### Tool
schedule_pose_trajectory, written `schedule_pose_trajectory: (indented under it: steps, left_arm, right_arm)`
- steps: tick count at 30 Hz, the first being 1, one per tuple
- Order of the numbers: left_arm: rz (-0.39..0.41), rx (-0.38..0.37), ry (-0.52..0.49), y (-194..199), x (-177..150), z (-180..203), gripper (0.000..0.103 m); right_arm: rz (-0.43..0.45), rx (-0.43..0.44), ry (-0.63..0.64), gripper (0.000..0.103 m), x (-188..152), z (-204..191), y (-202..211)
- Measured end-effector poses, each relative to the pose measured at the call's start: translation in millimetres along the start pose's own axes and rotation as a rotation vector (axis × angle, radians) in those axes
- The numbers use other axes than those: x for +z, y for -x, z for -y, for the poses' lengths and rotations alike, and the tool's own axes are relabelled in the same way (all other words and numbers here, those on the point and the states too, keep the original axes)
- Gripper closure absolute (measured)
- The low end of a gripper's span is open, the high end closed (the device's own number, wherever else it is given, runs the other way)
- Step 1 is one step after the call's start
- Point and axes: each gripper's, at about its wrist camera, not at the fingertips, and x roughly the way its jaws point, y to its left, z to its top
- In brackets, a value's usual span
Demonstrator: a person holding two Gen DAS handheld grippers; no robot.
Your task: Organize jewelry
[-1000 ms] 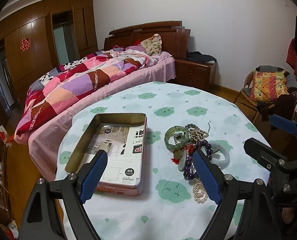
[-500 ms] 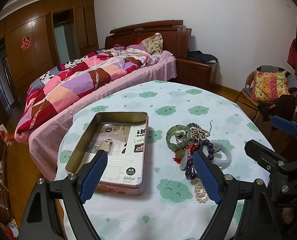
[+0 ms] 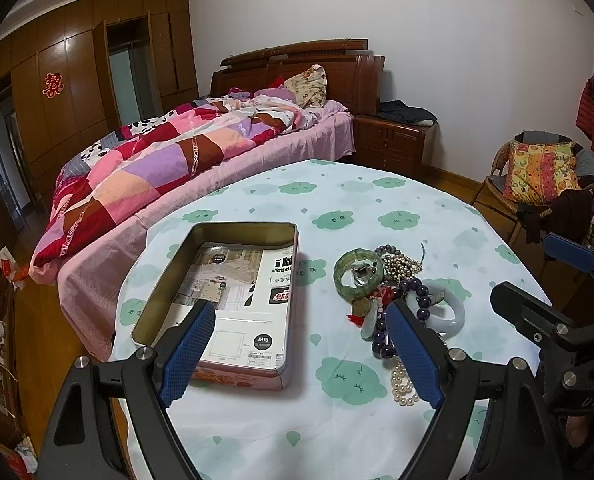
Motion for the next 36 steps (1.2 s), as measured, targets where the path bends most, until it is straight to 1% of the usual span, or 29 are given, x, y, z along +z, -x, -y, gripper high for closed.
schedule_pose_trajectory:
  steps: [22,25,30,36]
  left_arm:
    - [-0.006,-0.003,-0.002,-2,-3,0,0.016]
    - [-0.013,-0.002,-0.005,-5,-4,2,0.016]
    - [-0.022,-0.003,-0.007,-6,-6,4,0.016]
    - [-0.039,-0.01,-0.01,-11,-7,6,0.016]
  right_arm:
    - [-0.005,-0.001,0.002,0.0,-3,0,-2]
    - [-0.008,-0.001,0.002,0.0,-9,1,-4]
    - [-0.008,0.0,0.004,0.0,-7,0,-4]
    - [-0.015,-0.003,0.003,0.0,-13,2,-6]
